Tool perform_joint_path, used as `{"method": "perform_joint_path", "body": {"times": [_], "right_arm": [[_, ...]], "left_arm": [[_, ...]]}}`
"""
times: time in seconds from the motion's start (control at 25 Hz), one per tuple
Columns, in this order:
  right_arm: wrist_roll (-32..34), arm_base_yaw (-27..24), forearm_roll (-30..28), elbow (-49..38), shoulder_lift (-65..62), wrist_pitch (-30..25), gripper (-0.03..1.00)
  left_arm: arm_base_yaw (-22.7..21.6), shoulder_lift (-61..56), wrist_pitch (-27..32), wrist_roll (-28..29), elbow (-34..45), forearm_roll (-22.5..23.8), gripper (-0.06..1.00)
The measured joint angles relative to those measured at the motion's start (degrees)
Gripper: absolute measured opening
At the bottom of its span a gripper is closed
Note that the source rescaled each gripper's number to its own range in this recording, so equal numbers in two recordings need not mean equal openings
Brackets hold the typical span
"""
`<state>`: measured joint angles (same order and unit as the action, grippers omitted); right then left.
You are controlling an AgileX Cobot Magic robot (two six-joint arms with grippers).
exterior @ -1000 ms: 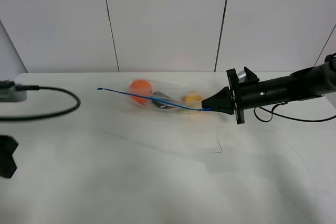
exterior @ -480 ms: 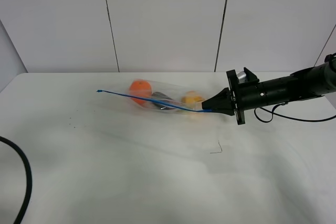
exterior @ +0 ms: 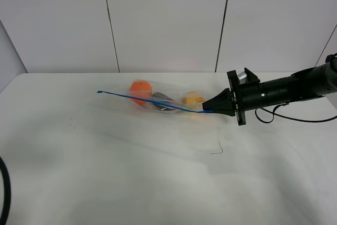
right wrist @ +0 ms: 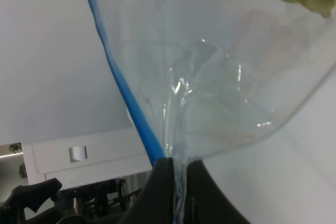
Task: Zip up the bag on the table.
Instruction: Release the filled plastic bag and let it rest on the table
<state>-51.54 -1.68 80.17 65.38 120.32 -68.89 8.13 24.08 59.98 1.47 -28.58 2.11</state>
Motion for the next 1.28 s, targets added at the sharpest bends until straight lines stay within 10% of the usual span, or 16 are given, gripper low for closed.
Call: {"method": "perform_joint_path", "body": {"times": [1.28], "right_arm": [[0.0, 0.0, -1.07, 0.0, 0.0, 0.0, 0.0]], "left_arm": [[-6.01, -24.23, 0.26, 0.0, 0.28, -0.05, 0.9]]}}
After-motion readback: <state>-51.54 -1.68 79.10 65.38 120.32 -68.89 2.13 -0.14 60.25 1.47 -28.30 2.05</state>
